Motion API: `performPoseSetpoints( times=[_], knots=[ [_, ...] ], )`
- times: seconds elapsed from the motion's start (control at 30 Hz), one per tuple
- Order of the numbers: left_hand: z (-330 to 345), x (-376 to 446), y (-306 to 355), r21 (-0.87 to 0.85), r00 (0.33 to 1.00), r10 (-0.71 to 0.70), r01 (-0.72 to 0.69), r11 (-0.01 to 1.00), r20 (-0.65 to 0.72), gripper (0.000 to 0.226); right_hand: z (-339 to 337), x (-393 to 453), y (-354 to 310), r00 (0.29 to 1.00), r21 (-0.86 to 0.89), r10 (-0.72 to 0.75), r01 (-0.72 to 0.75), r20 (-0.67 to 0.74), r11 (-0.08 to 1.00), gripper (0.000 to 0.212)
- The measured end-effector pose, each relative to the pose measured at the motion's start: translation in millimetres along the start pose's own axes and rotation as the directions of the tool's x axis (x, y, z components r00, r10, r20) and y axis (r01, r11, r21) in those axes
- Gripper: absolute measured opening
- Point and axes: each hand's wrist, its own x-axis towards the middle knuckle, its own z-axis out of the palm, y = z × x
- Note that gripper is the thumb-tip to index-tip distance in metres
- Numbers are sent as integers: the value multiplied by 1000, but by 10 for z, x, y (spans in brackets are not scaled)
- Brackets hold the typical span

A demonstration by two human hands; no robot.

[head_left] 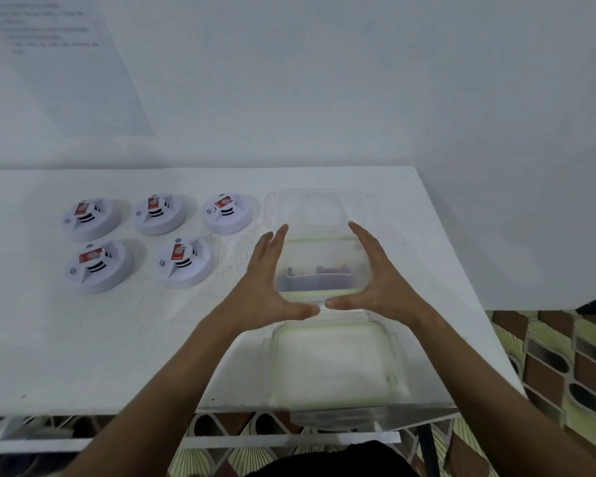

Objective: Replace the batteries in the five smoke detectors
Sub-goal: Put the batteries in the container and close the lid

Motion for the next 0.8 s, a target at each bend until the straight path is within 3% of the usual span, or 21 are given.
performPoseSetpoints(
  times=[0.1, 0.3, 0.4, 0.57, 0.67, 0.8],
  knots=[
    [45, -4, -22, -194, 993, -48, 25, 981, -112, 116, 28, -9, 25, 999, 88, 17, -14, -37, 996, 124],
    [118, 8, -71, -412, 986, -112, 51, 910, -127, 100, 62, -2, 81, 998, 141, 20, -12, -58, 990, 126],
    [83, 27, -57, -317, 991, -83, 45, 947, -107, 98, 36, 2, 62, 998, 113, 26, -21, -50, 993, 123],
    [0, 0, 19, -15, 999, -42, 42, 999, -29, 92, 42, -54, 45, 996, 14, 37, -36, -84, 999, 114],
    [4, -165, 48, 58, 997, 16, -12, 998, -75, 82, -8, -269, 34, 992, -77, 72, -80, -105, 994, 107],
    [123, -616, 76, 90, 972, 98, -81, 993, -214, 64, -37, -733, 30, 985, -134, 58, -80, -160, 988, 78]
  ],
)
